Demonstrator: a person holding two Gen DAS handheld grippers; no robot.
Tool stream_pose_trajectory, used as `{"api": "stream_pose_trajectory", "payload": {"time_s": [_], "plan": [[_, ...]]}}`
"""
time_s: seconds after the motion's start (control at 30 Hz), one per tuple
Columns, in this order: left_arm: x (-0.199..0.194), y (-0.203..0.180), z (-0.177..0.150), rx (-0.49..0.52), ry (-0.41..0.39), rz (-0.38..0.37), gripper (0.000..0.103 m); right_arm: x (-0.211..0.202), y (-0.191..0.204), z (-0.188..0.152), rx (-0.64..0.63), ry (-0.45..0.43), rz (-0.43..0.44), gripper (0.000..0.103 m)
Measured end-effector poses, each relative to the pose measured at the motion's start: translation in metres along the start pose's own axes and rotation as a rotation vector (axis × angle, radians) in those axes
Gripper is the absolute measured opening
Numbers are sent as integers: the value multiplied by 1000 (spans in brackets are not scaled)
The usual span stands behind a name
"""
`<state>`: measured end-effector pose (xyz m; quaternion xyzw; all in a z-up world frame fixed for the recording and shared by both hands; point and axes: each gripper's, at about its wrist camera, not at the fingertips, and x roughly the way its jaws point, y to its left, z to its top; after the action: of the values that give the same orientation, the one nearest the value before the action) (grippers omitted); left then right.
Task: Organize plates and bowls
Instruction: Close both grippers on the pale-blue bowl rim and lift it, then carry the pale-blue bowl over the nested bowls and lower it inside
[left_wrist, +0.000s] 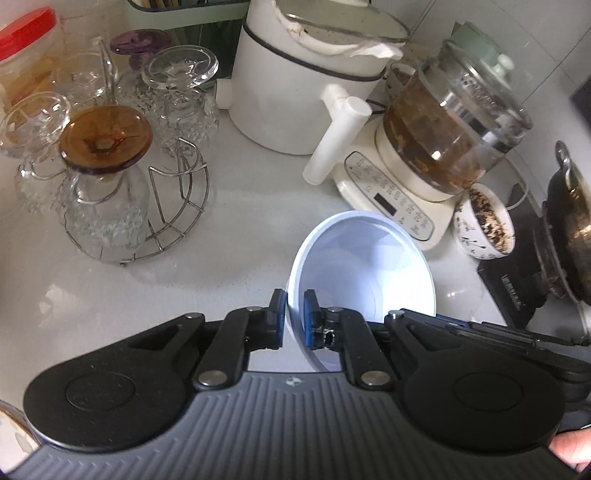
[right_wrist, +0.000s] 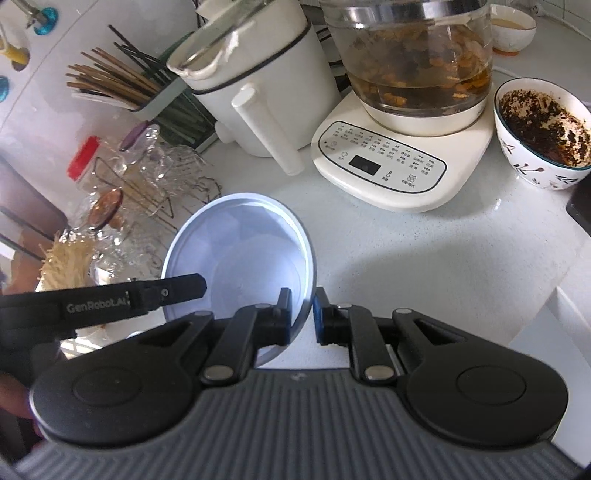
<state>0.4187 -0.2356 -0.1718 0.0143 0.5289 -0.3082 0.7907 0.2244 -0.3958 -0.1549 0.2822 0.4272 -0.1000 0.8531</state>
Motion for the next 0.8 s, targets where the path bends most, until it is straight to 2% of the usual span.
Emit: {"api": "stream_pose_trajectory", "payload": {"time_s": [0.2,0.3,0.5,0.8], "plan": [[-25,-1,-12,-11,-45,-30,12,-20,6,-5,-14,-37,14,14],[-37,-4,-15,-15,-42,-22,12,-29,10,-6,-14,-44,25,14],[-71,-9,-21,3,-94,-14,12,-54,24,-9,-33,-90,53,15],[-100,10,-31,-48,-159,-11,12,-59,48,-7,-110,-95,97,15]]}}
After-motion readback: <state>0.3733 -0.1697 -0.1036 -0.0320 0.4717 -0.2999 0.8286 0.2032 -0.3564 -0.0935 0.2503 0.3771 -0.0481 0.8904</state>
